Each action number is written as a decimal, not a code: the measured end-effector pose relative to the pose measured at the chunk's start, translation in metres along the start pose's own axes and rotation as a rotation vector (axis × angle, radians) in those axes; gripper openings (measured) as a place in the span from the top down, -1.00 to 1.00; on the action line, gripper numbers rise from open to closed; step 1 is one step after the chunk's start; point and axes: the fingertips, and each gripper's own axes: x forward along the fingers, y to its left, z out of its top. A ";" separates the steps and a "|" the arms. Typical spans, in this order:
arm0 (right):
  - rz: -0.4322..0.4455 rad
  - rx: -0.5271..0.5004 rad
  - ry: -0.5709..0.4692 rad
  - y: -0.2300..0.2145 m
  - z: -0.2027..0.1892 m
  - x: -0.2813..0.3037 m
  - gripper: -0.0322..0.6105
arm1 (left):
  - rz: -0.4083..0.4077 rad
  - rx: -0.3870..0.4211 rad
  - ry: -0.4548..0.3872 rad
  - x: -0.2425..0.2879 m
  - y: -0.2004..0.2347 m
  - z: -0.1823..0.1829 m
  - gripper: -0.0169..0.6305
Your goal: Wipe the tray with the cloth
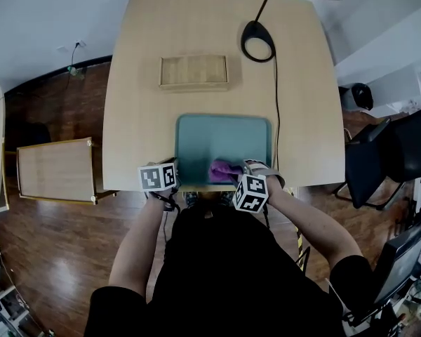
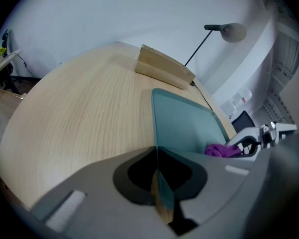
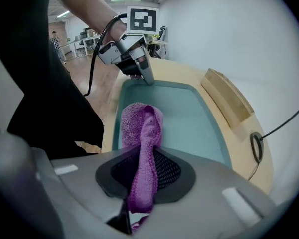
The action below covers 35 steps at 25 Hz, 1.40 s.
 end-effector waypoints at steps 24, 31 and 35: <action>-0.202 0.093 0.081 -0.173 0.001 0.028 0.71 | -0.026 0.015 0.001 -0.003 0.005 0.001 0.83; -0.224 0.034 0.070 -0.153 0.012 0.024 0.72 | -0.015 0.005 -0.001 -0.006 0.005 -0.002 0.83; -0.151 0.013 0.030 -0.110 0.026 0.021 0.72 | -0.006 0.005 0.001 -0.007 0.006 -0.002 0.83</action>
